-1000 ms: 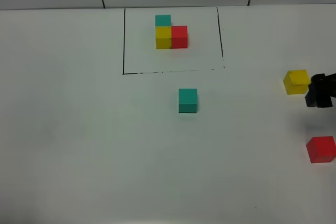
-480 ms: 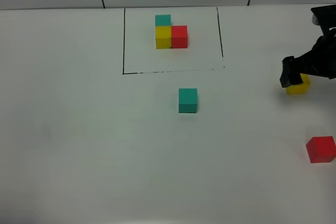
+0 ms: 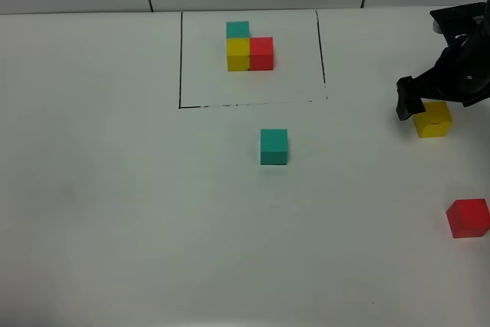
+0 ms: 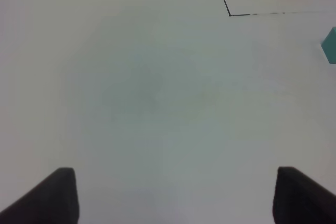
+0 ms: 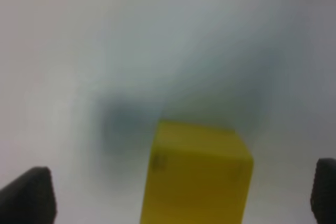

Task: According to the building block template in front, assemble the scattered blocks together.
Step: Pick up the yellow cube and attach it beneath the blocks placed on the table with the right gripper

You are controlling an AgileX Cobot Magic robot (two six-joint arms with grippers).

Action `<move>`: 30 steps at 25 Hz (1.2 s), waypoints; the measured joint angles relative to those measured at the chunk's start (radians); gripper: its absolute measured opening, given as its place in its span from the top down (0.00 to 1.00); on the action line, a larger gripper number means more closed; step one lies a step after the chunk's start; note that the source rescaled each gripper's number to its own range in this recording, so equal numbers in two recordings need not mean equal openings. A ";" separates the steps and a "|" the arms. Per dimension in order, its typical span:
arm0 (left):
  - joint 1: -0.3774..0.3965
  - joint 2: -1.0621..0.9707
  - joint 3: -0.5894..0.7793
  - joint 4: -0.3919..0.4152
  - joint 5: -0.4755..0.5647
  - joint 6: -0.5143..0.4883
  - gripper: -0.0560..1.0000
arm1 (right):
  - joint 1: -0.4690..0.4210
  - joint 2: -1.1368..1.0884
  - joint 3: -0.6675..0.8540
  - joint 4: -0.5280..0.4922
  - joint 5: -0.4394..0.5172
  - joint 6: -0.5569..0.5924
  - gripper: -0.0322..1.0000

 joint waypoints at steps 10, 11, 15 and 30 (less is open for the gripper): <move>0.000 0.000 0.000 -0.001 0.000 0.000 0.04 | -0.020 0.060 -0.001 -0.038 -0.002 0.021 0.00; 0.000 0.000 0.000 -0.001 0.000 0.000 0.04 | -0.020 0.065 -0.001 -0.038 -0.003 0.024 0.00; 0.000 0.000 0.000 -0.001 0.000 0.000 0.04 | -0.020 0.081 -0.001 -0.040 -0.004 0.031 0.02; 0.000 0.000 0.000 -0.001 0.000 0.000 0.04 | -0.005 0.038 -0.002 -0.067 0.089 0.142 0.94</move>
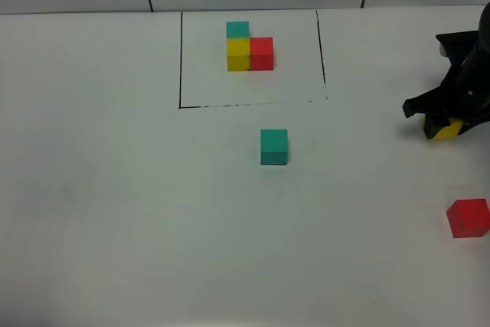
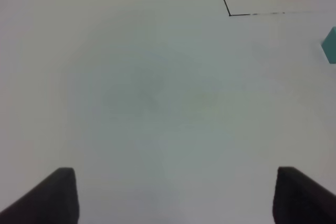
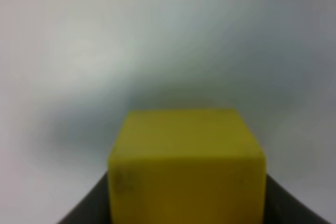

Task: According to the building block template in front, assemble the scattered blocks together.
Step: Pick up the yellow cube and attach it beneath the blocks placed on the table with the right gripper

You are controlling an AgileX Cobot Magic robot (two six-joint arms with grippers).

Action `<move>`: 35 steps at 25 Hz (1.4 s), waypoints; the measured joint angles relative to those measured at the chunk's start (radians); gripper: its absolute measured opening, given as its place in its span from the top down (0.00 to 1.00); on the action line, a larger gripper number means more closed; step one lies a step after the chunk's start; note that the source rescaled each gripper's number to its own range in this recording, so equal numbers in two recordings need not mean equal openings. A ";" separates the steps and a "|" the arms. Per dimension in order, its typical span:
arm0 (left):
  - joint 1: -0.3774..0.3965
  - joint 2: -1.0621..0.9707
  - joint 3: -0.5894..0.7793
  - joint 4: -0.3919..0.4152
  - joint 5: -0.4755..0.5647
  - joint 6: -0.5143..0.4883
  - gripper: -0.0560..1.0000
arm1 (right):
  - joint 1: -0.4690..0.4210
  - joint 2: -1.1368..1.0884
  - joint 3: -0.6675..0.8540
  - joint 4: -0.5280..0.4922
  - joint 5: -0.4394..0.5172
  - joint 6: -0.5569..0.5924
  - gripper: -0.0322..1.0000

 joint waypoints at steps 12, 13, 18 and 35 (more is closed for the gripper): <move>0.000 0.000 0.000 0.000 0.000 0.000 0.04 | 0.346 -0.228 0.209 -0.035 0.176 0.400 0.94; 0.000 0.000 0.000 0.000 0.000 0.000 0.04 | 0.373 -0.229 0.234 -0.042 0.160 0.441 0.94; 0.000 0.000 0.000 0.000 0.000 0.000 0.04 | 0.519 -0.229 0.282 -0.048 0.068 0.560 0.94; 0.000 0.000 0.000 0.000 0.000 -0.001 0.04 | 0.693 -0.040 0.088 0.010 -0.071 0.785 0.94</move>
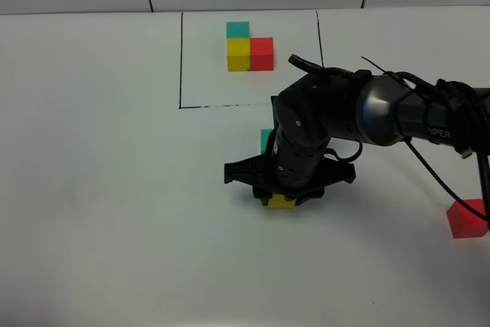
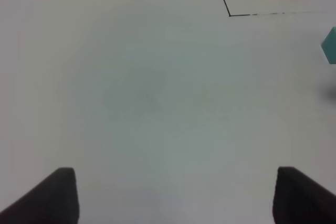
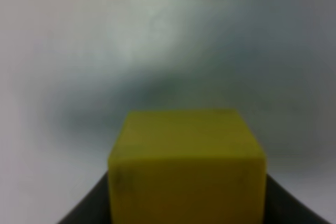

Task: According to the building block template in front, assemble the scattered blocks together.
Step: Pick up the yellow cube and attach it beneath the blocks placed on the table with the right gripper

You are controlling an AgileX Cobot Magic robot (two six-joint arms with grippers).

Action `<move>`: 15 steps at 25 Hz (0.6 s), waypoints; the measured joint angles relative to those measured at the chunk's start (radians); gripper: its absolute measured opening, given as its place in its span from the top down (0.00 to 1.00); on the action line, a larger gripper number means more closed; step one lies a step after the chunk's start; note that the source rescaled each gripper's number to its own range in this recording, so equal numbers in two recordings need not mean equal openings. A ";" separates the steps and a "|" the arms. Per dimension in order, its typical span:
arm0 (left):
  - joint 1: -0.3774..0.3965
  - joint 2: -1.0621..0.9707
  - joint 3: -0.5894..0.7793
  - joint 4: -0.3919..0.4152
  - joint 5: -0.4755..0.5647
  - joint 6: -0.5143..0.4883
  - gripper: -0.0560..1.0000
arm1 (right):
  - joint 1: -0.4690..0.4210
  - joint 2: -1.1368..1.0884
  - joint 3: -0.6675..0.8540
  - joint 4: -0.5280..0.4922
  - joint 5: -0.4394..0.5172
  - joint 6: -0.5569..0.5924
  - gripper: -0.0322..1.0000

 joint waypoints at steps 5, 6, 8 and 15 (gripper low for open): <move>0.000 0.000 0.000 0.000 0.000 0.000 0.04 | 0.000 0.048 -0.052 0.010 -0.002 0.010 0.94; 0.000 0.000 0.000 0.000 0.000 0.000 0.04 | 0.000 0.056 -0.060 0.010 -0.003 0.011 0.94; 0.000 0.000 0.000 0.000 0.000 0.000 0.04 | 0.000 0.073 -0.080 0.010 -0.003 0.015 0.94; 0.000 0.000 0.000 0.000 0.000 0.000 0.04 | -0.015 0.107 -0.107 -0.010 0.003 0.025 0.93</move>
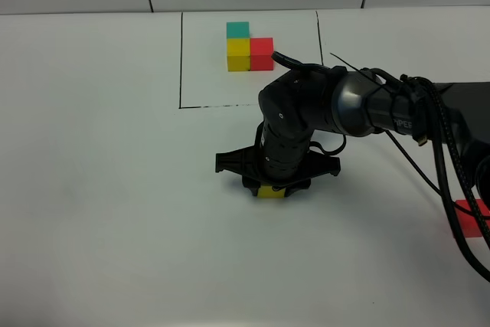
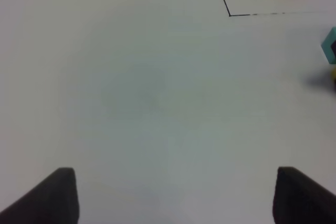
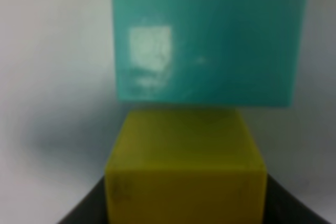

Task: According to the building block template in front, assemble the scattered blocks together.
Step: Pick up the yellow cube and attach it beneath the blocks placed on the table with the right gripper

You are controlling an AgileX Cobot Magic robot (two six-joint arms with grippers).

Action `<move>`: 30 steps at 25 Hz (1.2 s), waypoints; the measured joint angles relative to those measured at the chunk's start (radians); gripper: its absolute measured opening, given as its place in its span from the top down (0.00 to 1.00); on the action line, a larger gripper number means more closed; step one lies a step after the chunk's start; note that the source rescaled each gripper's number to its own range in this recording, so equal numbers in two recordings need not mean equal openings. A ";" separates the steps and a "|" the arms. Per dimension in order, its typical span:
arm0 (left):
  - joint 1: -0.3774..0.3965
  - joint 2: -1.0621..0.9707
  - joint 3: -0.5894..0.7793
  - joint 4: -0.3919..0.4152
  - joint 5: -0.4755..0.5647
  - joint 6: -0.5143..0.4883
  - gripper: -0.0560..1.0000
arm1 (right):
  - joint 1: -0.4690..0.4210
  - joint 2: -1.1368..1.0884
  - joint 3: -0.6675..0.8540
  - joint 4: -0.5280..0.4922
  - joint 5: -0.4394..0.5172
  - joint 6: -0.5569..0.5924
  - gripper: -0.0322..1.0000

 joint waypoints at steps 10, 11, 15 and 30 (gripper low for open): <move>0.000 0.000 0.000 0.000 0.000 0.000 0.04 | -0.001 0.002 -0.001 -0.004 0.002 0.024 0.93; 0.000 0.000 0.000 0.000 0.000 0.000 0.04 | -0.001 0.002 -0.001 -0.004 0.002 0.025 0.93; 0.000 0.000 0.000 0.000 0.000 0.000 0.04 | -0.001 0.002 -0.001 -0.015 0.002 0.026 0.93; 0.000 0.000 0.000 0.000 0.000 0.000 0.04 | -0.003 0.002 -0.001 -0.037 -0.003 0.027 0.93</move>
